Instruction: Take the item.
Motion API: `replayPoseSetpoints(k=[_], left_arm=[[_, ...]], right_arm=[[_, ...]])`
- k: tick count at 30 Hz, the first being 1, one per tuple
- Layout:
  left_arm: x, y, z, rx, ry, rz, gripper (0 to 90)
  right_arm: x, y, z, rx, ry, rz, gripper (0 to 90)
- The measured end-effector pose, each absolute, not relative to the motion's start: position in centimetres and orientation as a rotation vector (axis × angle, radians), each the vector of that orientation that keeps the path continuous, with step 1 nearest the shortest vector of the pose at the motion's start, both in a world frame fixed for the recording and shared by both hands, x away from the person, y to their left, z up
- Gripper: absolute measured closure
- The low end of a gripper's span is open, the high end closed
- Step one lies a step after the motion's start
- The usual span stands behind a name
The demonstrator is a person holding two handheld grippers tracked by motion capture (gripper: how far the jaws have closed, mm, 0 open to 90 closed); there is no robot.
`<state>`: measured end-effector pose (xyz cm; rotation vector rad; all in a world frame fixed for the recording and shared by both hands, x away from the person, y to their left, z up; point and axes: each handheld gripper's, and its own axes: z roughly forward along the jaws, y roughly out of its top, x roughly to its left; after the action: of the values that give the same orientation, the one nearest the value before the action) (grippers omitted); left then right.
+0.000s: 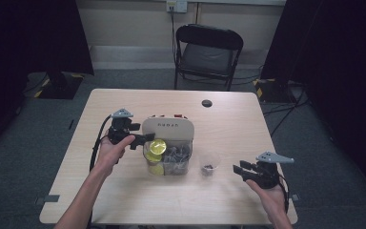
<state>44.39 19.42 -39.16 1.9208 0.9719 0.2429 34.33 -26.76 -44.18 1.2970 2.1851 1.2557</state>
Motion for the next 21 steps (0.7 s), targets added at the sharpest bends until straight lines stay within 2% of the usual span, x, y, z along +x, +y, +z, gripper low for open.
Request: replayPoseSetpoints(k=[4,6,8,14,21], left_arm=[[44.2,19.7,-38.6,1.905,0.96,0.24,16.3],[44.2,20.1,-38.4,1.895,0.951,0.24,16.3],[44.1,20.6,-38.1,1.88,0.946,0.236,16.3],[44.3,22.1,-37.7,1.829,0.975,0.252,16.3],[44.6,23.2,-37.2,1.788,0.992,0.265,15.5]], right_arm=[[34.3,-27.3,-45.5,1.337,2.191,1.174,45.6],[34.4,-27.4,-45.8,1.349,2.192,1.159,43.8],[34.7,-27.7,-47.1,1.389,2.198,1.092,36.7],[35.2,-27.7,-48.3,1.403,2.188,1.004,29.1],[35.0,-27.7,-49.2,1.406,2.19,0.925,25.3]])
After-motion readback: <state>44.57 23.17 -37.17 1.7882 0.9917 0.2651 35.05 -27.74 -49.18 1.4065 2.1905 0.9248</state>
